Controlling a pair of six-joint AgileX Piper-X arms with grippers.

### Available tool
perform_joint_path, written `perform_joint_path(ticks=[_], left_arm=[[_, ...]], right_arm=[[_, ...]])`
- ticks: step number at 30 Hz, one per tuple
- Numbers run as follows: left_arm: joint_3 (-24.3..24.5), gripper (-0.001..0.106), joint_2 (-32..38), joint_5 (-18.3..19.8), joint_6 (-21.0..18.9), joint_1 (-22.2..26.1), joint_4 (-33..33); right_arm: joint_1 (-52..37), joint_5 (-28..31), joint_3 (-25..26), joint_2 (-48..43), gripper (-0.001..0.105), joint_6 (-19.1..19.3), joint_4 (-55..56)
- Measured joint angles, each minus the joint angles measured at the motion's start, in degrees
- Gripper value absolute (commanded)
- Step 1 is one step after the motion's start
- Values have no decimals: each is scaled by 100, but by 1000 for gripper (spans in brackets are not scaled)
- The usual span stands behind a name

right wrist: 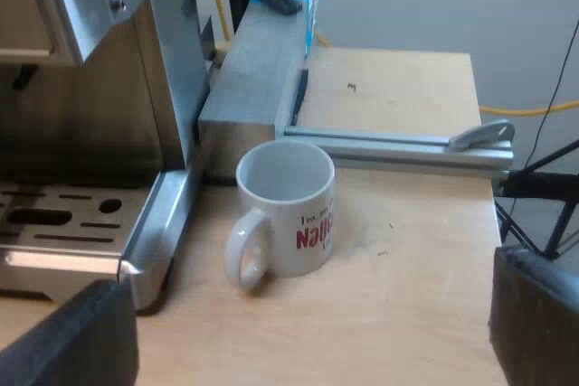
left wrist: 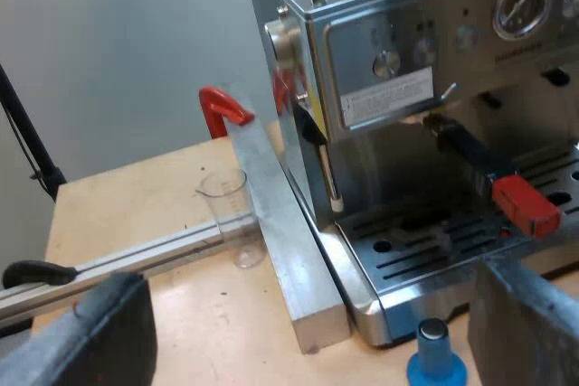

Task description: Put the handle in the coffee machine

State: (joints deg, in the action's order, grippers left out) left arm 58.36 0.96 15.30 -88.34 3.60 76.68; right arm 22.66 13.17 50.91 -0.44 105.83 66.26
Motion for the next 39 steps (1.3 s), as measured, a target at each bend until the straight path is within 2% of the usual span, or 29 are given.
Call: perform_joint_path(ticks=[7,11,15,18,24,30,39], left_arm=[[-462,72,0,-10,0,-4,0],[-911,72,-11,-10,0,-38,-122],[-1458,72,-11,-10,-19,-95,-580],[-1839,72,-11,-10,-204,-129,-957],[-2435,72,-22,-20,-257,-198,-1428],[-2631,72,-22,-20,-257,-241,-1465],[-2743,72,-22,-20,-257,-240,-1408]], right_arm=[[0,0,-51,0,80,0,14],[0,-42,-207,0,80,-111,14],[0,-495,-531,0,80,-188,-194],[0,-846,-788,0,80,-325,-509],[0,-905,-1335,0,80,-514,-919],[0,-928,-1747,11,80,-600,-985],[0,-943,-2070,11,80,-730,-985]])
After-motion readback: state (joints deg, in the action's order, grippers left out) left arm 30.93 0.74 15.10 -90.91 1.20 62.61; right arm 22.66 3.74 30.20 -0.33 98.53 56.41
